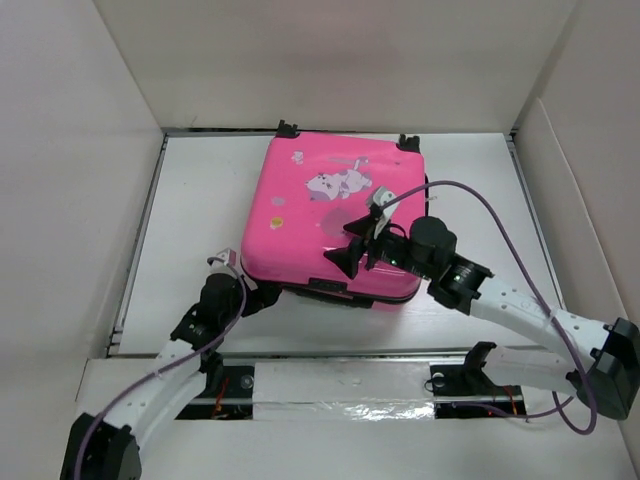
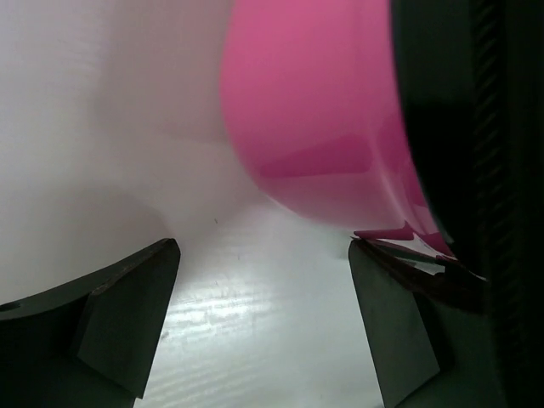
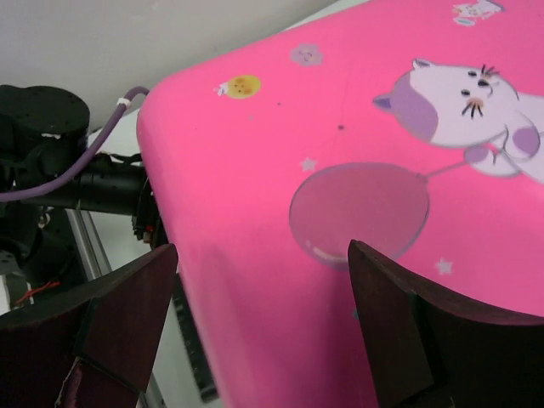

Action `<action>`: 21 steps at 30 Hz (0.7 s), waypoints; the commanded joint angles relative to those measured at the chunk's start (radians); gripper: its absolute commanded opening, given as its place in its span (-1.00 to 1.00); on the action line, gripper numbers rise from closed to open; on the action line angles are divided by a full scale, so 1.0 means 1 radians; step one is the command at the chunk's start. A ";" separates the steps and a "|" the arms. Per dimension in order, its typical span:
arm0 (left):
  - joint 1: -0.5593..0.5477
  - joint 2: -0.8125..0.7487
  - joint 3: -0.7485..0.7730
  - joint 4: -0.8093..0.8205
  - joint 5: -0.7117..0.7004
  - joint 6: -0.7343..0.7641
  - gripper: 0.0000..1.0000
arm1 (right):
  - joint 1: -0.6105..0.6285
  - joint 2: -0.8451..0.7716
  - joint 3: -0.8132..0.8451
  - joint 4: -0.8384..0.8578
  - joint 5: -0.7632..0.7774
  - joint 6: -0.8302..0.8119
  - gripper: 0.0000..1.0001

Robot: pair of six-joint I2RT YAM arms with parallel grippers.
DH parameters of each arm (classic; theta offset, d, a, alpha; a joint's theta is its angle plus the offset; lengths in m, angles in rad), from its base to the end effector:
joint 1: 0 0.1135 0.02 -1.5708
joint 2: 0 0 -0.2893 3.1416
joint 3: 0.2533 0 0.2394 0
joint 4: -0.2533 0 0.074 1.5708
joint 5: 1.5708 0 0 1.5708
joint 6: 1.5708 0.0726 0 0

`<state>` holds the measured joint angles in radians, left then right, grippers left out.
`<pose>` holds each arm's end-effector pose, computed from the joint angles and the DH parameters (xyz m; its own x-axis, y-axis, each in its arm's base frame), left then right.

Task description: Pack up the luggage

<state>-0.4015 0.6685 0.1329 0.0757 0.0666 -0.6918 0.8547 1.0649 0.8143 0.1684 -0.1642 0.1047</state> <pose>0.1400 -0.0647 0.1611 -0.5984 -0.4374 -0.6712 0.0819 0.8000 -0.5944 0.1646 0.2072 0.3553 -0.1426 -0.0068 -0.9898 -0.8409 0.5283 0.1175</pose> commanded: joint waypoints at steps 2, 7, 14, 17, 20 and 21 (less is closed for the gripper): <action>-0.002 -0.182 0.039 0.231 0.136 0.011 0.66 | 0.027 0.081 -0.010 0.105 0.003 -0.002 0.71; -0.002 -0.031 0.045 0.359 0.249 0.017 0.63 | 0.027 0.075 -0.026 0.106 0.042 -0.005 0.71; -0.046 0.103 0.088 0.631 0.288 -0.018 0.55 | 0.038 -0.020 -0.038 0.075 0.037 -0.033 0.72; -0.154 0.172 0.259 0.624 0.185 0.041 0.53 | 0.038 -0.054 -0.040 0.063 0.064 -0.045 0.72; -0.308 0.276 0.468 0.563 0.098 0.165 0.55 | 0.038 -0.095 -0.011 0.000 0.116 -0.089 0.74; -0.359 0.310 0.506 0.549 0.055 0.204 0.56 | 0.038 -0.105 -0.009 -0.009 0.129 -0.092 0.74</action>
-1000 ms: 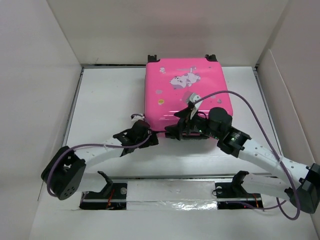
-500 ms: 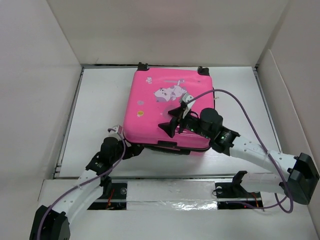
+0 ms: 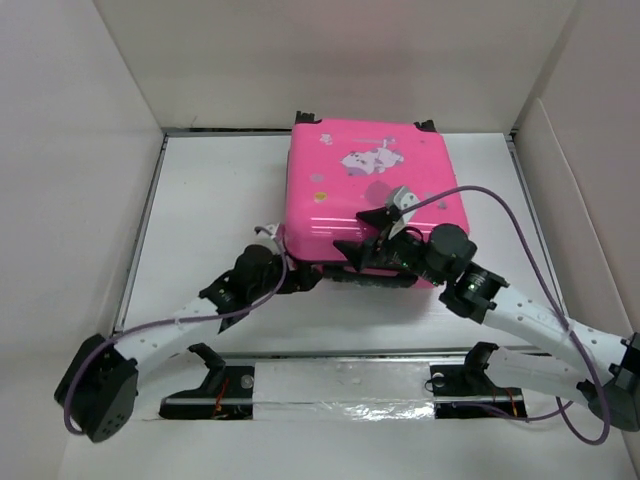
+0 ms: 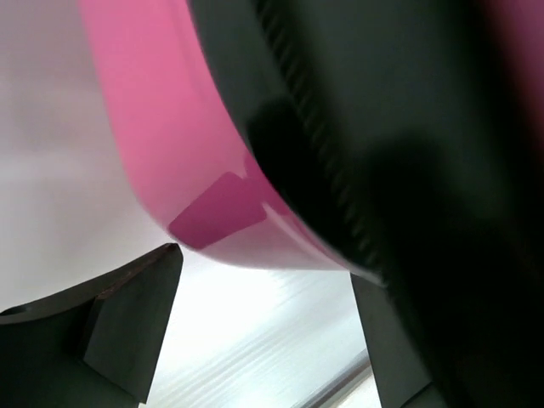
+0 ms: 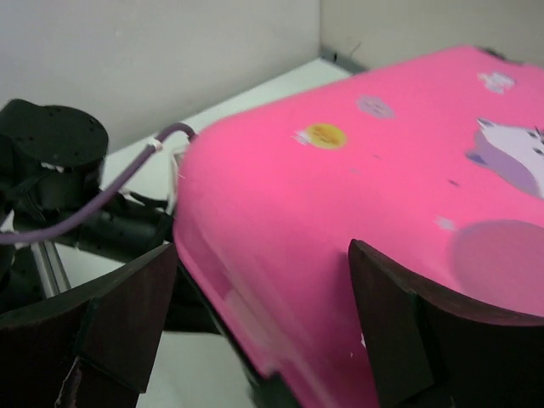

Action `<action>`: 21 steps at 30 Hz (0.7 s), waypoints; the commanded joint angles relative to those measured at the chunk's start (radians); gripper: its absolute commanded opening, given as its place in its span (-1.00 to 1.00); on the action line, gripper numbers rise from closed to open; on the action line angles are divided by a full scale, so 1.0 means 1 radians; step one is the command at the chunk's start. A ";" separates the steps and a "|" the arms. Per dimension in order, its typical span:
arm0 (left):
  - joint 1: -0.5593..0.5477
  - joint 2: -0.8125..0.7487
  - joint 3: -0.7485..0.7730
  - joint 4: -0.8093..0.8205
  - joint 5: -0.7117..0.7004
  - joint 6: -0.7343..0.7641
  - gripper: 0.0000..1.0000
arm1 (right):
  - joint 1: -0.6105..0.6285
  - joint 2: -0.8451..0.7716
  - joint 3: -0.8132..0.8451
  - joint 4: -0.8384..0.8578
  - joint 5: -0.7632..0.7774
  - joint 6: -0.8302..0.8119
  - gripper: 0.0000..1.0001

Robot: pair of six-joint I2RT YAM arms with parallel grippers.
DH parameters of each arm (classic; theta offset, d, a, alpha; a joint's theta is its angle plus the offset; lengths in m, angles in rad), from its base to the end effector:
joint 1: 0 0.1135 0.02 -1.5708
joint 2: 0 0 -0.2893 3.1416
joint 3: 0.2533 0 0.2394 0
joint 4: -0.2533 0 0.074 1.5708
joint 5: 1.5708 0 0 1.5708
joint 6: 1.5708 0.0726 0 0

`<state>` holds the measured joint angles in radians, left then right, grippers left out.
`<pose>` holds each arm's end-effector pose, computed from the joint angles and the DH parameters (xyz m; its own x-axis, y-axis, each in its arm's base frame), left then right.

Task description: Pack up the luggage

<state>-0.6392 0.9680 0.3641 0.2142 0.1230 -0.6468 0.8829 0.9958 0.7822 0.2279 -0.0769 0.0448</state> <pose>0.1680 -0.1360 0.2141 -0.6550 -0.2583 -0.7101 0.3614 0.7182 -0.5946 0.1533 0.1953 0.3679 -0.0276 0.0367 -0.9989 -0.8187 0.5726 0.0437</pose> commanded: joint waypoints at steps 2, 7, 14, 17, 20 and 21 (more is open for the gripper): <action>-0.261 0.111 0.349 0.369 -0.197 0.234 0.58 | -0.001 -0.052 0.002 -0.068 0.068 -0.033 0.74; -0.180 0.106 0.143 0.546 -0.183 0.096 0.55 | -0.001 -0.068 -0.116 0.057 0.060 0.047 -0.80; -0.112 0.067 -0.011 0.459 -0.097 0.029 0.55 | -0.001 -0.002 -0.212 0.113 0.111 0.133 -0.36; -0.112 0.061 -0.069 0.380 -0.193 -0.057 0.54 | -0.001 0.013 -0.227 0.117 0.056 0.125 0.08; -0.056 0.038 -0.138 0.300 -0.238 -0.166 0.55 | 0.017 0.007 -0.222 0.085 0.055 0.121 0.28; -0.044 0.028 -0.139 0.301 -0.237 -0.177 0.55 | 0.027 0.003 -0.222 0.079 0.048 0.116 0.28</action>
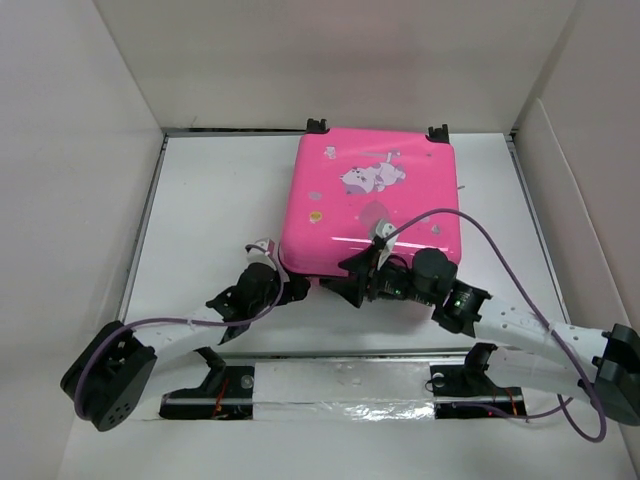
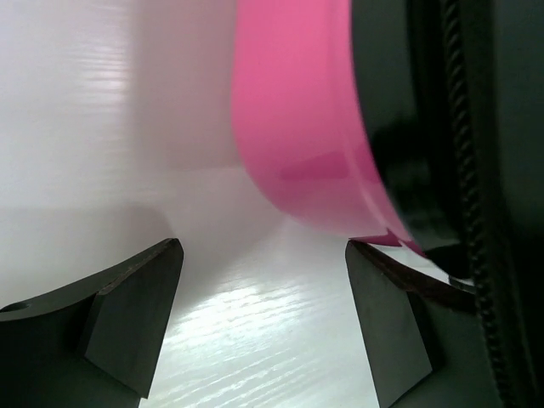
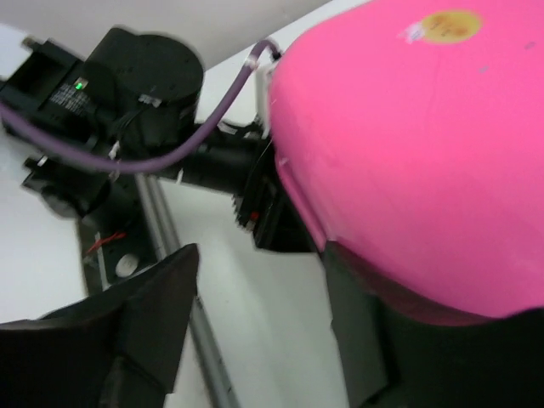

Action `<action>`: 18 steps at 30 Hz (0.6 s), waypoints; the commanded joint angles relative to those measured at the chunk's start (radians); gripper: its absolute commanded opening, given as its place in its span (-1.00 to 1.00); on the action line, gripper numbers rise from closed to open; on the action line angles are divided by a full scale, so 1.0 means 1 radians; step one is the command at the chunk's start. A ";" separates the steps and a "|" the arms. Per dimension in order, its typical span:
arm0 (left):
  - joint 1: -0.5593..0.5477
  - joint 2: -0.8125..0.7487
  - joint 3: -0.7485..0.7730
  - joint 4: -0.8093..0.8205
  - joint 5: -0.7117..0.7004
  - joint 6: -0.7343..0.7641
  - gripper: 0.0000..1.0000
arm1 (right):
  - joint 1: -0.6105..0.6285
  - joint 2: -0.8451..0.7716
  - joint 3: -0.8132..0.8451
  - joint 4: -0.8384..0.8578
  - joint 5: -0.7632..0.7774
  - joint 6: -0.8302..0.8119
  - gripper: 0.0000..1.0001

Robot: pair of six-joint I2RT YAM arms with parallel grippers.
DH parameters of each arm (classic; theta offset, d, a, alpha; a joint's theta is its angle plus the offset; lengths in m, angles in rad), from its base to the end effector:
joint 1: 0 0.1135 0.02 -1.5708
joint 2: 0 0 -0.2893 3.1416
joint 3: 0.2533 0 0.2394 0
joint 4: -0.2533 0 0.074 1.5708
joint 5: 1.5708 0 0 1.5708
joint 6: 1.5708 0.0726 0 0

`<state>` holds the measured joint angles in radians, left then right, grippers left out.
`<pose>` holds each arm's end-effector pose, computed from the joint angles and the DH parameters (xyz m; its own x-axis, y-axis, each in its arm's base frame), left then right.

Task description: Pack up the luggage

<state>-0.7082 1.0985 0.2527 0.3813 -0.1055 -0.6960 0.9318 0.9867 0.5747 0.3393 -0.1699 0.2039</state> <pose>0.1703 -0.1358 0.1719 -0.6300 -0.2999 -0.7164 0.2234 0.8135 -0.5370 0.1345 0.2016 0.3064 -0.2230 0.0345 -0.9742 -0.8645 0.4549 0.2140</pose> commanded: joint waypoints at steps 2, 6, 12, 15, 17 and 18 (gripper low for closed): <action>0.050 -0.127 -0.058 0.133 -0.011 -0.140 0.56 | 0.024 0.000 -0.010 -0.051 0.100 -0.061 0.47; 0.061 -0.173 -0.066 0.165 0.023 -0.103 0.57 | 0.134 0.009 -0.010 -0.049 0.153 -0.067 0.60; 0.111 -0.157 -0.075 0.209 0.101 -0.097 0.56 | 0.170 0.167 -0.009 0.023 0.225 -0.023 -0.76; 0.147 -0.150 -0.124 0.315 0.243 -0.094 0.54 | 0.170 0.202 -0.025 0.053 0.273 -0.012 -0.74; 0.147 -0.150 -0.153 0.354 0.285 -0.060 0.54 | 0.170 0.223 -0.033 0.076 0.344 -0.014 -0.35; 0.147 -0.150 -0.155 0.344 0.288 -0.051 0.53 | 0.170 0.228 -0.026 0.061 0.363 -0.018 -0.28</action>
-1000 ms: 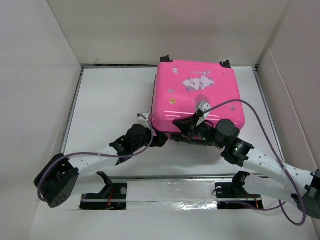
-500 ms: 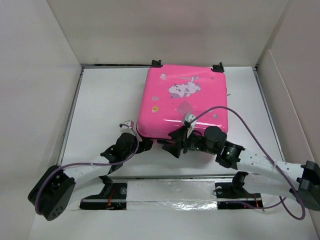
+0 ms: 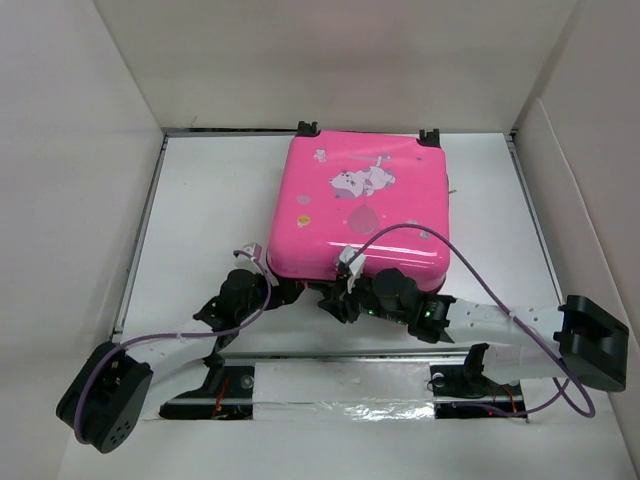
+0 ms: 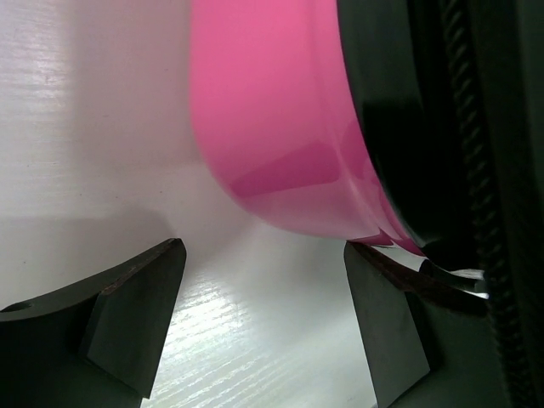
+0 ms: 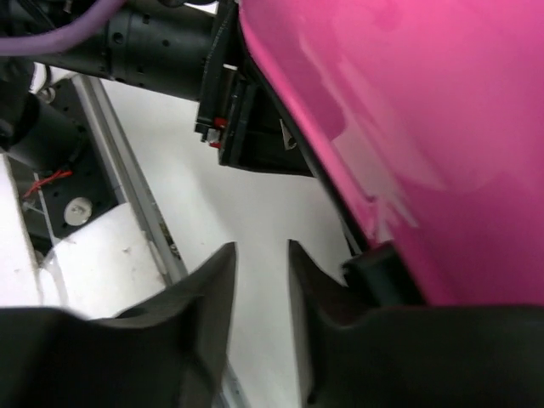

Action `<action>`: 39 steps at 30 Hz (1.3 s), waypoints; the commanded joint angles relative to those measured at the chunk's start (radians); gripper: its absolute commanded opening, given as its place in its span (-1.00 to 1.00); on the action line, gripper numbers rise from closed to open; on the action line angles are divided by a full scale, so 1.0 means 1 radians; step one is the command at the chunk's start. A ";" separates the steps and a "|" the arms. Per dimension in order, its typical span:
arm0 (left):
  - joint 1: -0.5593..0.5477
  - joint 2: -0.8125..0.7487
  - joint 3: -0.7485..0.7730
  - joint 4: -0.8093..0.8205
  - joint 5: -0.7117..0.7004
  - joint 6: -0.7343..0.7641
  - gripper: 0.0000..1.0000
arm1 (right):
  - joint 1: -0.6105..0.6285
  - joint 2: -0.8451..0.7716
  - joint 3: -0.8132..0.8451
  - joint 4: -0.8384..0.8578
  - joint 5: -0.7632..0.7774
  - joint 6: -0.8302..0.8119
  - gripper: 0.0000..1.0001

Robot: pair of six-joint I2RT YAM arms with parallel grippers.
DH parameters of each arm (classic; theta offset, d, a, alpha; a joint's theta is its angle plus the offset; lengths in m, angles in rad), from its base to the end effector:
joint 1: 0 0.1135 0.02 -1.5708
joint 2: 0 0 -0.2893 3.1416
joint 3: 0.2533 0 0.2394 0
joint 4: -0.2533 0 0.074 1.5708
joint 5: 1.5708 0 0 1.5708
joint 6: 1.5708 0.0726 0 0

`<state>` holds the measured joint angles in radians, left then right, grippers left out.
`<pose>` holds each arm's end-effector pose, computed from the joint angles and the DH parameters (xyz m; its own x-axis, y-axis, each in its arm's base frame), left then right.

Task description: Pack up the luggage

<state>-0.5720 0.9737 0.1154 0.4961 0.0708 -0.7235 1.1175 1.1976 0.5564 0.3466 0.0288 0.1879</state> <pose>0.1580 -0.1078 0.1647 -0.6176 -0.3878 -0.6843 0.2492 0.7287 -0.6378 0.1229 0.2476 0.2498 -0.2905 -0.1700 -0.9416 -0.8472 0.5032 0.1705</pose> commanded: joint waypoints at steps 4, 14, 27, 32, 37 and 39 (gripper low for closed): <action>0.011 -0.003 0.009 0.127 0.118 0.019 0.53 | -0.050 0.049 0.049 -0.003 0.238 -0.057 -0.07; 0.020 0.324 0.219 -0.268 0.127 0.036 0.57 | -0.231 -0.019 0.057 0.003 0.151 -0.088 -0.07; 0.164 0.558 0.084 -0.058 0.408 -0.100 0.65 | -0.397 -0.170 -0.055 -0.011 0.065 -0.076 0.36; 0.132 0.608 0.038 0.019 0.411 -0.149 0.60 | -0.375 -0.193 -0.050 -0.040 0.102 -0.074 0.42; 0.077 0.064 0.085 -0.366 0.172 -0.156 0.55 | -0.352 -0.265 -0.023 -0.057 0.077 -0.064 0.49; 0.051 -0.207 0.156 -0.561 0.035 -0.169 0.55 | -0.320 -0.271 -0.001 -0.051 0.077 -0.048 0.56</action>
<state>-0.4904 1.0859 0.2405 0.3603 0.2684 -0.9325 0.7929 0.9569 0.4927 0.1848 -0.0086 0.1612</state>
